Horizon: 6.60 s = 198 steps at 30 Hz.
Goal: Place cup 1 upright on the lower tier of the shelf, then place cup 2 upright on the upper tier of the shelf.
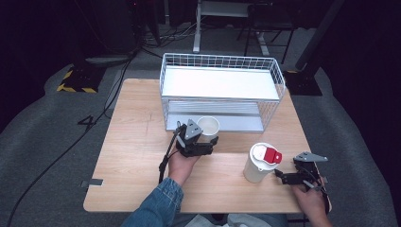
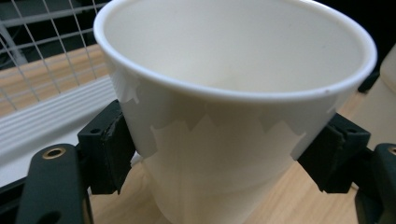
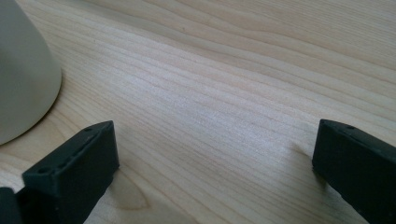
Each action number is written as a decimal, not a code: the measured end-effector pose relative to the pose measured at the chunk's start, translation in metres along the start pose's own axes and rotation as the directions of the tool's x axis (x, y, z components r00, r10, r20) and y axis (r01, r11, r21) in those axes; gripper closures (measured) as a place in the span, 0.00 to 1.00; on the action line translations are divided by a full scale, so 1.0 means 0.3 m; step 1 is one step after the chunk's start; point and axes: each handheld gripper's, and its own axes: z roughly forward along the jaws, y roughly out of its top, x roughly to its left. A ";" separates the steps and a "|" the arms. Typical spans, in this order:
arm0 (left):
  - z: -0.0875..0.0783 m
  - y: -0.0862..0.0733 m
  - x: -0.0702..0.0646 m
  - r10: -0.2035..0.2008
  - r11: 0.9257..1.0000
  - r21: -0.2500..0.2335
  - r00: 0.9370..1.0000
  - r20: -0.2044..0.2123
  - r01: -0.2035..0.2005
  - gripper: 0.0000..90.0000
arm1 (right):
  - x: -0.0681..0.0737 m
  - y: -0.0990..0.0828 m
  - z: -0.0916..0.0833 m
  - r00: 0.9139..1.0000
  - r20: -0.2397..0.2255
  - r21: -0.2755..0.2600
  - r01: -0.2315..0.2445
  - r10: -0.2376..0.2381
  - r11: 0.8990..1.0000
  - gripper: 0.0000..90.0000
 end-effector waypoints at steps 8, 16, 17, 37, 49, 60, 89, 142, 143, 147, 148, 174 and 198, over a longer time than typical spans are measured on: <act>0.051 0.021 0.007 -0.008 1.000 -0.007 1.000 -0.003 0.008 0.24 | 0.000 0.000 0.000 1.000 0.000 0.000 -0.001 0.001 1.000 0.01; 0.113 0.026 0.029 -0.046 0.999 -0.012 0.998 -0.051 0.046 0.24 | 0.000 0.000 0.000 1.000 -0.001 0.000 0.000 0.000 1.000 0.01; 0.120 0.028 0.033 -0.044 0.999 -0.013 0.998 -0.054 0.044 0.24 | 0.000 0.000 0.000 1.000 0.000 -0.001 0.000 0.000 1.000 0.01; 0.260 0.046 0.082 -0.055 0.998 -0.047 0.991 -0.120 0.050 0.24 | 0.000 0.000 0.000 1.000 -0.001 0.000 0.001 -0.001 1.000 0.01; 0.331 0.026 0.096 -0.071 0.997 -0.051 0.987 -0.146 0.064 0.24 | 0.000 0.000 0.000 1.000 0.000 0.000 -0.001 0.001 1.000 0.01; 0.379 0.018 0.108 -0.082 0.996 -0.055 0.983 -0.163 0.074 0.24 | 0.000 0.000 0.000 1.000 -0.001 0.000 0.002 -0.002 1.000 0.01; 0.413 0.012 0.119 -0.127 0.992 -0.041 0.974 -0.189 0.122 0.04 | 0.000 0.000 -0.001 1.000 -0.001 -0.001 0.002 -0.002 1.000 0.01; -0.107 0.015 0.087 -0.045 0.999 0.011 0.993 -0.113 0.046 0.05 | 0.000 0.000 0.000 1.000 -0.001 -0.001 0.000 0.000 1.000 0.01; -0.126 0.008 0.091 -0.046 0.999 0.018 0.992 -0.118 0.048 0.05 | 0.000 0.000 0.000 1.000 -0.002 -0.001 0.000 0.000 1.000 0.01; -0.153 -0.004 0.098 -0.035 0.999 0.029 0.991 -0.128 0.039 0.05 | 0.000 0.000 0.000 1.000 -0.001 -0.001 0.000 0.000 1.000 0.01; -0.162 -0.008 0.101 -0.024 0.999 0.039 0.992 -0.127 0.029 0.05 | 0.000 0.000 0.000 1.000 -0.001 -0.001 -0.001 0.001 1.000 0.01; -0.318 -0.179 0.122 -0.063 0.987 0.141 0.989 -0.132 0.081 0.06 | -0.001 0.003 0.003 1.000 0.004 0.002 -0.004 0.004 1.000 0.00; -0.333 -0.342 0.088 -0.072 0.940 0.328 0.994 -0.085 0.096 0.07 | 0.015 -0.002 -0.018 0.999 -0.030 -0.018 0.028 -0.028 0.999 0.05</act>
